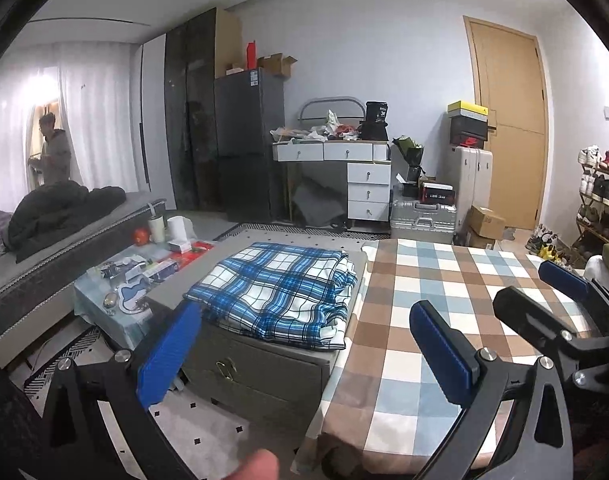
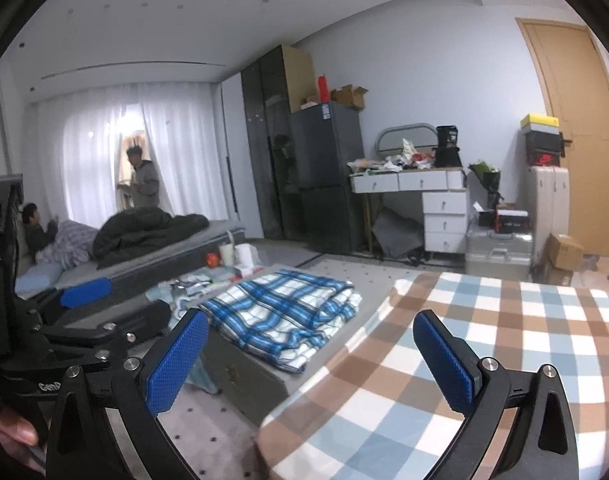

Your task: Fold large clothes

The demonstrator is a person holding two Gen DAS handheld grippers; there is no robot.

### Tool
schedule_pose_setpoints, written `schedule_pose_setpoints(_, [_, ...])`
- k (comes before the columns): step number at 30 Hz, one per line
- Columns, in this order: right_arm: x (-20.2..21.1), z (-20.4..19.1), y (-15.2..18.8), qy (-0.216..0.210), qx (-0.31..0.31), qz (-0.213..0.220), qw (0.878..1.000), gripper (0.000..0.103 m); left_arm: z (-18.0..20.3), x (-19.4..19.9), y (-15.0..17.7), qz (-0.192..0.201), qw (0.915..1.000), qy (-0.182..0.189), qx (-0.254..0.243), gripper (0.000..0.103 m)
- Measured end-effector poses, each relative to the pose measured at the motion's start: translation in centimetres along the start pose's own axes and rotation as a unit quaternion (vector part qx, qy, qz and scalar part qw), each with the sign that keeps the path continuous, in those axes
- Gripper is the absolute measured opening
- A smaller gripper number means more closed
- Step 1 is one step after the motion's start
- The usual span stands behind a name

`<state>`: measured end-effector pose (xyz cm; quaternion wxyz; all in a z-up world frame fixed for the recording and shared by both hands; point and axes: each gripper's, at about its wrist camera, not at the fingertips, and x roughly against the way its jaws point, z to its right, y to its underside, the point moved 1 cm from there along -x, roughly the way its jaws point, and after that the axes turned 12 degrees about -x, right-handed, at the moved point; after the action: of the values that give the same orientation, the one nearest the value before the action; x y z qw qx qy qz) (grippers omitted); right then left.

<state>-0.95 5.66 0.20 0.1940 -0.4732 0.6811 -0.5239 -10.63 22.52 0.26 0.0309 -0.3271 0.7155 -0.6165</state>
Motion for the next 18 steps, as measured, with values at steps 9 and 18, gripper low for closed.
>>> schedule_pose_setpoints(9, [0.03,0.42,0.56,0.001,-0.005,-0.01,1.0,0.103,0.17,-0.25,0.28,-0.01,0.9999,0.006,-0.006,0.102])
schedule_pose_setpoints(18, [0.25,0.88,0.53,0.002,-0.017,-0.012,1.0,0.103,0.08,-0.3,0.19,-0.014,0.9998,0.015,-0.006,0.102])
